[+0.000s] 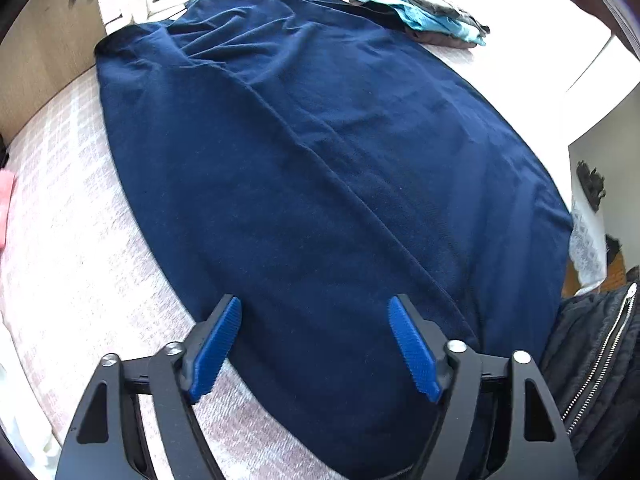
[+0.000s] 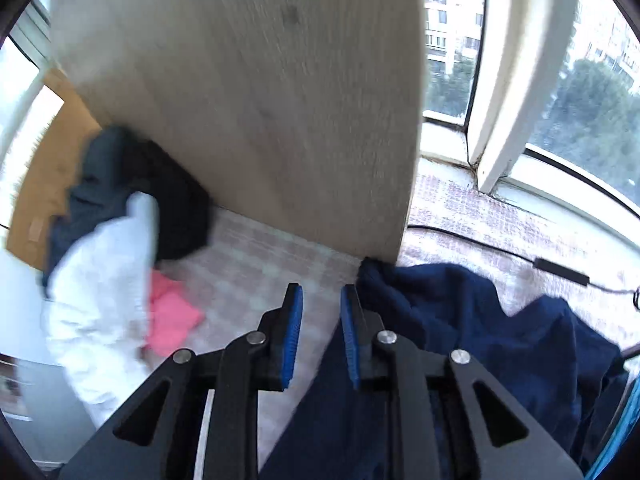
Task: Fold clothes
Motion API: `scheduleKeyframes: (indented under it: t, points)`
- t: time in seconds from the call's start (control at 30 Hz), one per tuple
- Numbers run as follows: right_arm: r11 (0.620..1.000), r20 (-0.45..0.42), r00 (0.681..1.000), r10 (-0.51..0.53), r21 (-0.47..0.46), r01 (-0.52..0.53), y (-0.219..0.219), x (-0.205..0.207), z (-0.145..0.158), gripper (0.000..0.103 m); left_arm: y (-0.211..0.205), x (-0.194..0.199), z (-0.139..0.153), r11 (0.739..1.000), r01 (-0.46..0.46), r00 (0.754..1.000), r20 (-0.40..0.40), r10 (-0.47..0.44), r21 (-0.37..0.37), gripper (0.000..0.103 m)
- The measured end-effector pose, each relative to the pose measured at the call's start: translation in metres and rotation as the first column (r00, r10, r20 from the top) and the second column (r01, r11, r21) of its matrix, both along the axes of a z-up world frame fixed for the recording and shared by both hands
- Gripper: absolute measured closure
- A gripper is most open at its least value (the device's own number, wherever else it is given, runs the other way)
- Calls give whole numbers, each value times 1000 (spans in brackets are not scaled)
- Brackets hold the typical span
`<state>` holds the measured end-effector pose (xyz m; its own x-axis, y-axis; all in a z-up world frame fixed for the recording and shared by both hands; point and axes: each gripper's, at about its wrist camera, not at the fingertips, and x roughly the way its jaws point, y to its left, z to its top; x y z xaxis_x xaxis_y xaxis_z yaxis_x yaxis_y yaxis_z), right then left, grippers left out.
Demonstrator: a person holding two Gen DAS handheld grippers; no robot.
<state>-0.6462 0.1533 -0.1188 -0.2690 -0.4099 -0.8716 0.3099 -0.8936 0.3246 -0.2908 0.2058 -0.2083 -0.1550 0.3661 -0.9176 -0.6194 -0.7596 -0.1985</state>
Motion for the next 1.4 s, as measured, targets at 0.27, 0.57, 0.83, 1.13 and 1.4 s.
scheduleKeyframes:
  t: [0.27,0.57,0.83,1.13,1.4]
  points:
    - [993,-103,993,-56,-111,45,99,134,109,53,-39,32,24,988,-154,988,-20,154,18,37]
    - [971,-79,973,-218,-118,208,256,318,78,53,-62,115,40,948,-319,947,-33,319,-7,36]
    - [946,60,946,-319,-43,322,345,483,-17,53,-42,194,33,911,-409,913,-28,408,-44,37]
    - [940,106,937,-333,-37,339,379,564,-65,53,5,236,5,886,-450,893,-50,447,-110,37]
    - [966,136,960,-244,-53,253,363,583,-86,53,16,235,-24,870,-483,875,-11,485,-101,81]
